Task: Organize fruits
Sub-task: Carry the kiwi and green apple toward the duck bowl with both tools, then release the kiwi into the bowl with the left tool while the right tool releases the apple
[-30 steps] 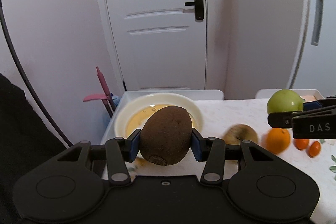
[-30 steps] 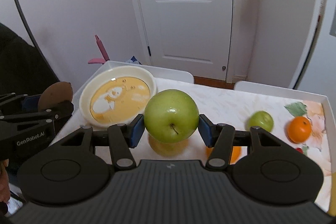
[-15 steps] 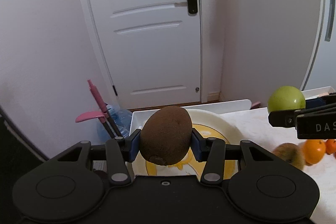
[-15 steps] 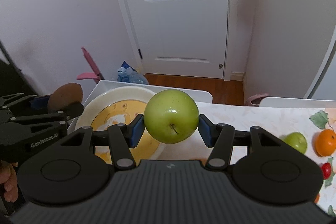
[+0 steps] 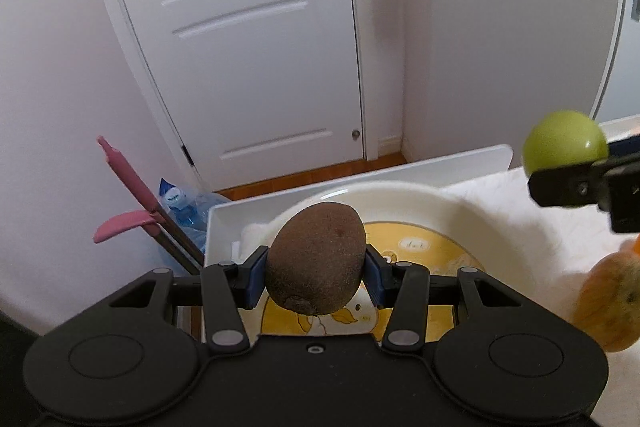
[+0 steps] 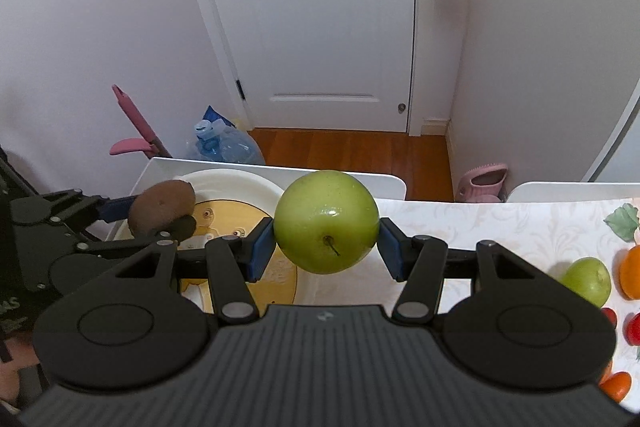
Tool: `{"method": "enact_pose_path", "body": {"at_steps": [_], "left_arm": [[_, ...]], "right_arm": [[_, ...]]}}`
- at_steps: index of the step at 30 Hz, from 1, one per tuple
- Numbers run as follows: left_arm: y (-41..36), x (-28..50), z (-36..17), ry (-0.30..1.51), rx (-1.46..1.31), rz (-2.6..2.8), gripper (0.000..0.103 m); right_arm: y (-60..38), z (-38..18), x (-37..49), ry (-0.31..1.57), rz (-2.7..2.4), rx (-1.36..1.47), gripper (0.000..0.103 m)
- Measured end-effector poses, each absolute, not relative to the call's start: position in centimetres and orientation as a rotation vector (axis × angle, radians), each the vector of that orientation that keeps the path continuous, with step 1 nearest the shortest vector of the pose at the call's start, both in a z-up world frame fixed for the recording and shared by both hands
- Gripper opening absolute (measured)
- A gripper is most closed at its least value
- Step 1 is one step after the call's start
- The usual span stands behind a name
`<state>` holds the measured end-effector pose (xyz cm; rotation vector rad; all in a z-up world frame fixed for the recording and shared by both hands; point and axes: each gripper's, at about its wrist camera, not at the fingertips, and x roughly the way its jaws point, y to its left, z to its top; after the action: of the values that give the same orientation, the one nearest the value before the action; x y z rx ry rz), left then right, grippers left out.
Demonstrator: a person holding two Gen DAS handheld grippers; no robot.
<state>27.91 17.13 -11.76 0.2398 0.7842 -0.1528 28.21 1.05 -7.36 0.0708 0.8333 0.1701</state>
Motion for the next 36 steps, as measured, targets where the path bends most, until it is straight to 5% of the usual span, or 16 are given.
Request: {"method": "enact_pose_path", "body": {"at_steps": [10,14,21,36], "left_arm": [[17.1,29.7,-13.7,0.820,0.255,-0.167,0.055],[17.2,29.5,-12.9,0.772,0.260,-0.164,0.086],[18.0,27.6,-11.6,0.766,0.249,-0.152,0.095],[21.0,24.2,-10.2,0.825,0.152,-0.047,0.101]], "right_arm": [[1.7,-8.1,28.8,0.858,0.155,0.072,0.070],[1.7,-7.8,28.9,0.855,0.153,0.072,0.070],[1.9,-7.3,29.0,0.846,0.169,0.055,0.070],[5.6,-9.2,30.4,0.882,0.320,-0.010,0.070]]}}
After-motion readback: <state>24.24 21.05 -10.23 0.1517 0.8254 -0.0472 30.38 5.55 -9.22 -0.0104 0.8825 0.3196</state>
